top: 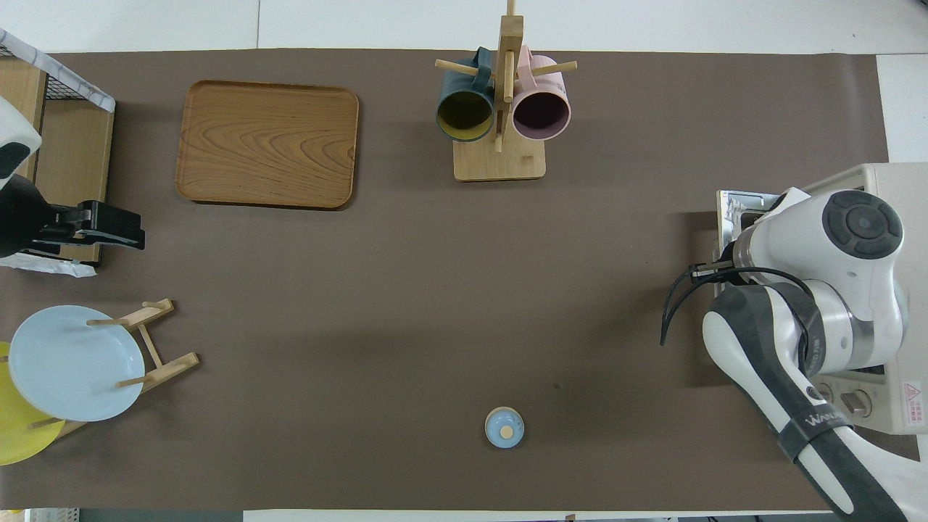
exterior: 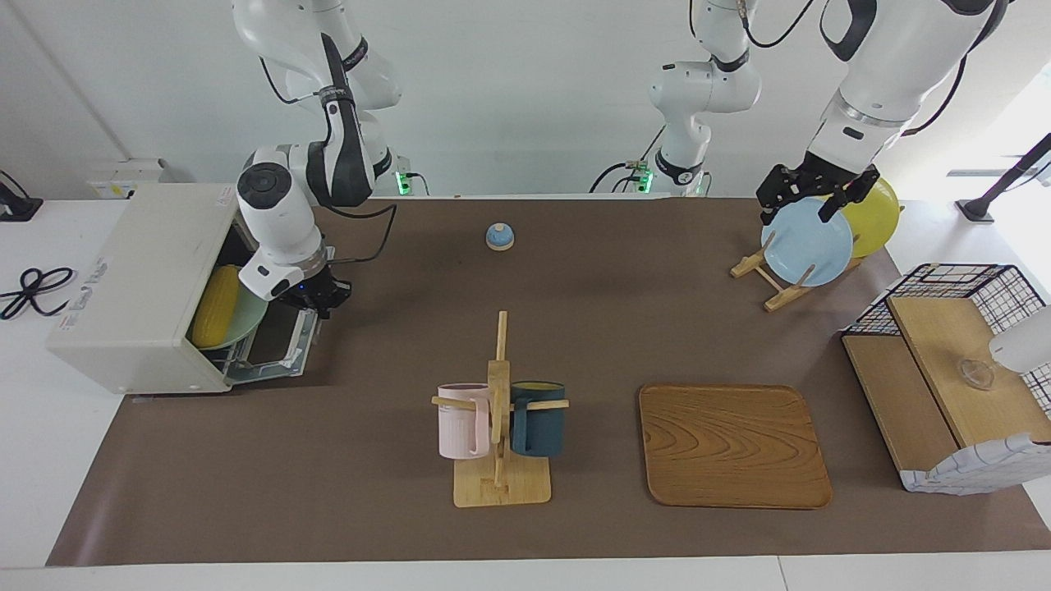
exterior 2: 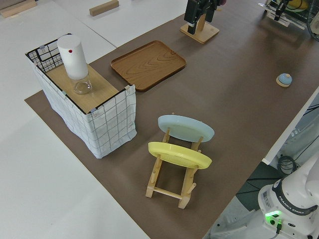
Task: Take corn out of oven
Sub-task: 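Pull the oven door open downward with the right gripper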
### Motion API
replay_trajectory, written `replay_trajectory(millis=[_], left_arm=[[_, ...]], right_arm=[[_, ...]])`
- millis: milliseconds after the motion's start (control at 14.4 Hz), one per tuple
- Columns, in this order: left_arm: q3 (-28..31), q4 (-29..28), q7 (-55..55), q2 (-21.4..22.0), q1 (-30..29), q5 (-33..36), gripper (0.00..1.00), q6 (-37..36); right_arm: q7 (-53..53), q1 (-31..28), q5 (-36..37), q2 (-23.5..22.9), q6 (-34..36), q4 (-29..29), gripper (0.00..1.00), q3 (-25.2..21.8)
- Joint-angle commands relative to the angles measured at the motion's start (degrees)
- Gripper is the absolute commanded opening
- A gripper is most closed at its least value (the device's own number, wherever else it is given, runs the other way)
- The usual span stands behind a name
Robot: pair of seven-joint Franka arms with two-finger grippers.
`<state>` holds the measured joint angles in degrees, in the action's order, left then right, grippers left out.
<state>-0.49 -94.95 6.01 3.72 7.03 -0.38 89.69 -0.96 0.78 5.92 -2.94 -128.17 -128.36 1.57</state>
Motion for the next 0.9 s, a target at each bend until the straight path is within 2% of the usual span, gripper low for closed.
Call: replay_trajectory(millis=[0, 834], left_arm=[[-0.3, 0.0, -0.2, 0.2, -0.5, 0.6, 1.00, -0.7], [-0.3, 0.0, -0.2, 0.2, -0.5, 0.6, 1.00, -0.7]], right_arm=[[-1.8, 0.7, 2.6, -1.5, -2.1, 0.0, 0.00, -1.3], [-2.8, 1.3, -2.4, -5.7, -4.2, -0.1, 0.00, -1.2]])
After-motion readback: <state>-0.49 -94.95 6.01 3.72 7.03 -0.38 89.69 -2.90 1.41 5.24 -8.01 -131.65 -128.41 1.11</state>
